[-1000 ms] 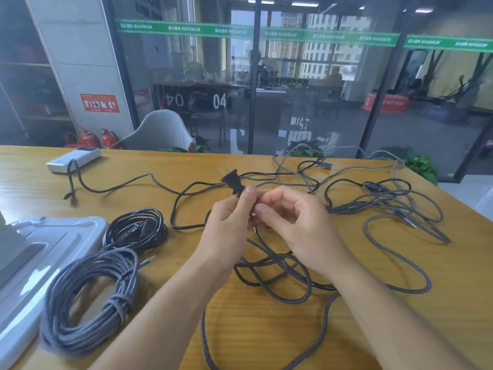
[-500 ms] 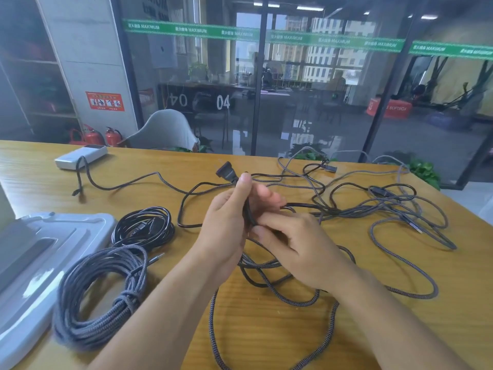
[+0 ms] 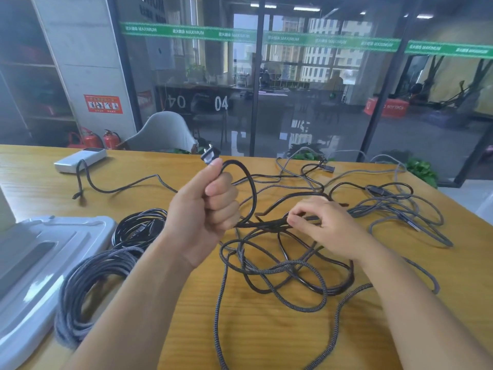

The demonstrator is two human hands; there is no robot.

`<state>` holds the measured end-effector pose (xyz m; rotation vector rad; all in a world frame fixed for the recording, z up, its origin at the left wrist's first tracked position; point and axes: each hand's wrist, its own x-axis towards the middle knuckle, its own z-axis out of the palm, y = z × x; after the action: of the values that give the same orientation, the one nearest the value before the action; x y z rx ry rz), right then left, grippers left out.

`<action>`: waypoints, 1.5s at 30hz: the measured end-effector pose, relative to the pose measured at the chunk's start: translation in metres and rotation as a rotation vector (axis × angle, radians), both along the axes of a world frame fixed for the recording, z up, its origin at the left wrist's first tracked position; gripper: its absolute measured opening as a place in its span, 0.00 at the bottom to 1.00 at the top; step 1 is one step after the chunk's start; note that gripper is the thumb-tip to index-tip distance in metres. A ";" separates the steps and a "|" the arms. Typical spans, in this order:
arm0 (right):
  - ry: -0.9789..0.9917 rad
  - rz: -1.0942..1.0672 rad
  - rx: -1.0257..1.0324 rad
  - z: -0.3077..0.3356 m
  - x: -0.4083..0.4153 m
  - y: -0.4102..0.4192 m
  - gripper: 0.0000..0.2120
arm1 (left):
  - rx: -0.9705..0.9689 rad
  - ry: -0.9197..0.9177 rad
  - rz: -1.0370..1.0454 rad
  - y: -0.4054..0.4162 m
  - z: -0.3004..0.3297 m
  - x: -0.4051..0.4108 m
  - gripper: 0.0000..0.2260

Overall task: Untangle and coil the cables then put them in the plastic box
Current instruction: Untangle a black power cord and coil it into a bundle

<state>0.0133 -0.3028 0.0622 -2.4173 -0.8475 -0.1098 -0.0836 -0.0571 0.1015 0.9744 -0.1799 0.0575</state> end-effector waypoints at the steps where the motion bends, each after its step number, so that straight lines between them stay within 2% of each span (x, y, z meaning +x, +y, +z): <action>1: -0.011 -0.006 -0.019 0.001 0.001 -0.001 0.10 | 0.007 -0.008 -0.016 0.002 0.000 -0.001 0.22; 4: -0.094 -0.049 0.038 0.000 0.002 -0.001 0.14 | 0.057 -0.030 -0.090 0.007 0.000 -0.001 0.22; 9: -0.435 -0.136 0.366 0.007 -0.016 0.017 0.14 | 0.246 -0.100 -0.202 0.007 -0.006 0.001 0.22; 12: -0.517 -0.214 0.477 0.013 -0.025 0.033 0.18 | 0.373 -0.103 -0.207 0.000 -0.008 0.002 0.22; 16: -0.337 -0.227 0.591 0.015 -0.032 0.044 0.17 | 0.593 -0.132 -0.190 -0.016 -0.015 0.004 0.20; 19: -0.037 -0.149 0.677 0.022 -0.041 0.045 0.16 | 0.738 -0.119 -0.148 -0.031 -0.022 0.005 0.23; 21: 0.204 -0.065 0.748 0.024 -0.044 0.044 0.17 | 0.774 -0.100 -0.082 -0.036 -0.025 0.007 0.23; 24: 0.382 0.040 0.719 0.024 -0.044 0.042 0.17 | 0.769 -0.099 0.031 -0.037 -0.027 0.008 0.24; 31: 0.310 0.071 0.854 0.022 -0.051 0.046 0.11 | 0.726 -0.141 0.121 -0.042 -0.027 0.008 0.32; 33: 0.332 0.101 0.866 0.023 -0.050 0.046 0.10 | 0.720 -0.145 0.188 -0.038 -0.030 0.010 0.30; 35: 0.326 0.104 0.827 0.023 -0.045 0.041 0.09 | 0.716 -0.126 0.283 -0.033 -0.032 0.014 0.26; 36: 0.245 0.075 0.733 0.022 -0.042 0.038 0.09 | 0.698 -0.121 0.324 -0.030 -0.031 0.016 0.23; 38: 0.000 -0.048 0.393 0.015 -0.034 0.031 0.08 | 0.624 -0.112 0.395 -0.024 -0.027 0.017 0.21; 40: -0.051 -0.087 0.119 0.007 -0.030 0.029 0.12 | 0.553 -0.106 0.470 -0.015 -0.022 0.016 0.21; 43: 0.081 0.008 0.061 -0.003 -0.030 0.032 0.11 | 0.497 -0.125 0.543 -0.004 -0.021 0.017 0.23; 45: 0.066 0.075 0.068 -0.007 -0.032 0.037 0.09 | 0.400 -0.144 0.520 -0.002 -0.019 0.017 0.24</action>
<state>-0.0183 -0.2660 0.0549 -2.3097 -0.8888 -0.0301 -0.0669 -0.0593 0.0829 1.3987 -0.0659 0.5880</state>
